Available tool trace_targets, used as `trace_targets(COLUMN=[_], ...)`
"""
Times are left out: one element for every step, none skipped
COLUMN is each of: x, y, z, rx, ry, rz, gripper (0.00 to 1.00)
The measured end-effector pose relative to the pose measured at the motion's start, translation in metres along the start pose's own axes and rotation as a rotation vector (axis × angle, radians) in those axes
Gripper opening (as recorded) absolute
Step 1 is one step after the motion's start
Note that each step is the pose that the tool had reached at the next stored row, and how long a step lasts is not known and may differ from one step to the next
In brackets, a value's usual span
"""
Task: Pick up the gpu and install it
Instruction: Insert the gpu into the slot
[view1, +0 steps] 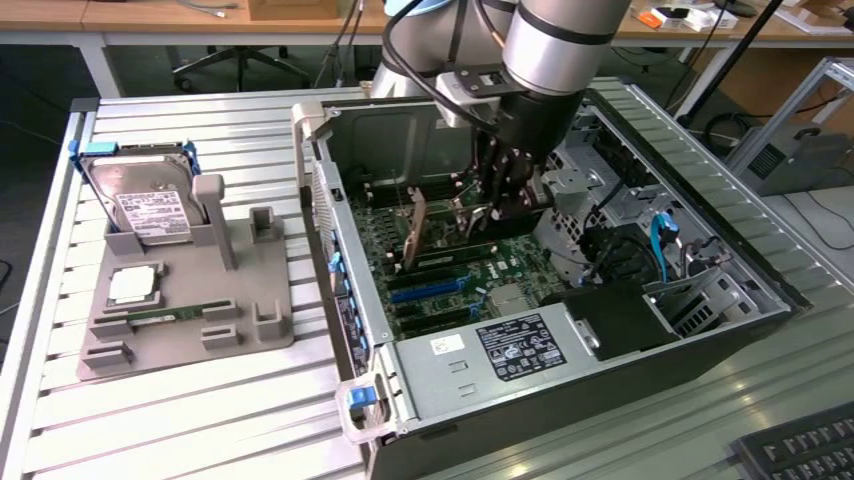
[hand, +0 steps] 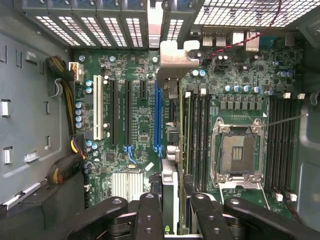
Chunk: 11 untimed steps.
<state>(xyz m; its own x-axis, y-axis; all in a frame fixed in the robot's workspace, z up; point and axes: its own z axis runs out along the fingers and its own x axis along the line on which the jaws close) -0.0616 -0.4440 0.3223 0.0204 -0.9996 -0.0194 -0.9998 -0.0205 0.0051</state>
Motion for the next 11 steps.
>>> trace_targets(x=[0.0001, 0.0005, 0.0009, 0.0014, 0.0016, 0.0018, 0.0022, 0.0023, 0.0024, 0.0025, 0.0029], y=[0.0001, 0.0003, 0.0006, 0.0009, 0.0011, 0.0013, 0.0016, 0.0017, 0.0018, 0.0019, 0.002], z=[0.0002, 0.0007, 0.0013, 0.0019, 0.0025, 0.003, 0.0039, 0.0042, 0.0045, 0.0048, 0.0061], rx=[0.0, 0.0, 0.0, -0.0001, 0.0, -0.0001, -0.0001, -0.0001, 0.0, 0.0, -0.0001], ry=[0.0, 0.0001, 0.0, 0.0003, 0.0001, 0.0001, 0.0001, 0.0001, 0.0001, 0.0001, 0.0001], rz=[0.0, 0.0, 0.0, 0.0, 0.0, 0.0, 0.0, 0.0, 0.0, 0.0, 0.0], gripper=[0.27, 0.27, 0.27, 0.27, 0.27, 0.27, 0.27, 0.27, 0.27, 0.27, 0.27])
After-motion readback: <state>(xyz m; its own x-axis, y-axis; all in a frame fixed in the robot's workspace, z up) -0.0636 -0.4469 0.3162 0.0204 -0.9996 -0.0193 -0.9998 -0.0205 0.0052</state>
